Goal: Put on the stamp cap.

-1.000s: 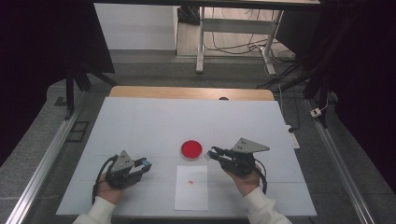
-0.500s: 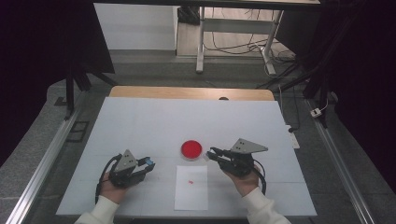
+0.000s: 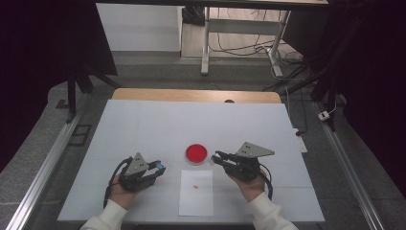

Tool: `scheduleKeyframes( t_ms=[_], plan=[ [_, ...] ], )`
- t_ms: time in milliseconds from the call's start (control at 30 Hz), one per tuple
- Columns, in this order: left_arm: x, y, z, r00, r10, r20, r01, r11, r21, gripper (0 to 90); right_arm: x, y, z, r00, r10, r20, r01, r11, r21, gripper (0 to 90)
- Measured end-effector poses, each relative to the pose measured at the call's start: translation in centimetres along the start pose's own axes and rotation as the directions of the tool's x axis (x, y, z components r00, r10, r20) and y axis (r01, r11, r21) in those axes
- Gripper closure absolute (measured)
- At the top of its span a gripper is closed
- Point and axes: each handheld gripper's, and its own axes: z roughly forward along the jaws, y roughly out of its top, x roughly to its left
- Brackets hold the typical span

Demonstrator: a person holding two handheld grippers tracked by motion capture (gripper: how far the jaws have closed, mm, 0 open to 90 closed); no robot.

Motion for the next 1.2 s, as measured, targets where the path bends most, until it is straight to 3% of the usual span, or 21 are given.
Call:
scheduleKeyframes(
  t_ms=[1200],
  plan=[
    [-2.1, 2.6, 3.2, 0.9966, 0.060, 0.055, -0.061, 0.9982, 0.001, 65.5, 0.1, 0.1, -0.1, 1.0000, 0.006, 0.003, -0.006, 1.000, -0.007, 75.6]
  ],
)
